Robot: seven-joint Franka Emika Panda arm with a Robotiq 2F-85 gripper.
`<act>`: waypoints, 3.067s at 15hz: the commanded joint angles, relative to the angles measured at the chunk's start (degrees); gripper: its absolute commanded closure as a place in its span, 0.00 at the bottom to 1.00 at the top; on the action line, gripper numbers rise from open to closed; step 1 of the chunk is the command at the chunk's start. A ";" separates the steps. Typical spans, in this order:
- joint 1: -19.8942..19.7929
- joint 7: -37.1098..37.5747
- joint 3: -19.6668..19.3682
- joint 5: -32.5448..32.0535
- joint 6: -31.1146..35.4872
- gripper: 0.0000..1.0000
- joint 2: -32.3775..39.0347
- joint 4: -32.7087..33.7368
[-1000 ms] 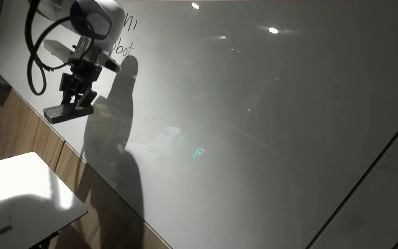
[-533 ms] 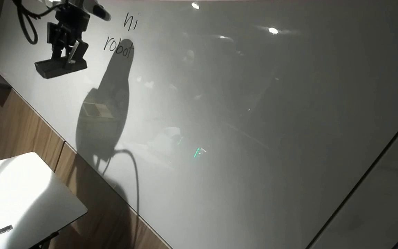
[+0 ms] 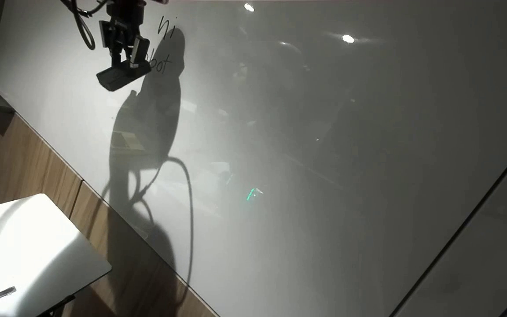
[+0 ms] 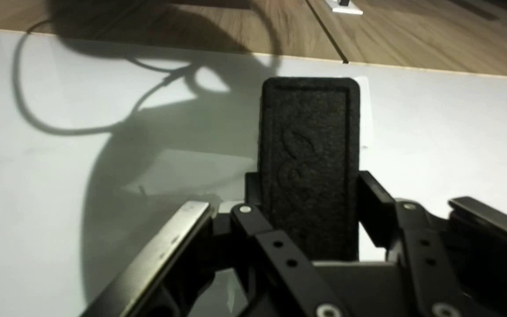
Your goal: Use the duster to erase the markings on the board
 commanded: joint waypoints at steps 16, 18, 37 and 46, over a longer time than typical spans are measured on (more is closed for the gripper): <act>-2.72 5.02 -0.30 -4.81 1.26 0.71 6.92 12.91; -2.78 5.19 -0.36 -5.51 1.06 0.71 8.29 16.17; 3.06 14.23 5.47 -11.67 -10.66 0.71 17.24 36.38; 5.91 16.69 4.81 -13.11 -8.74 0.71 19.94 31.32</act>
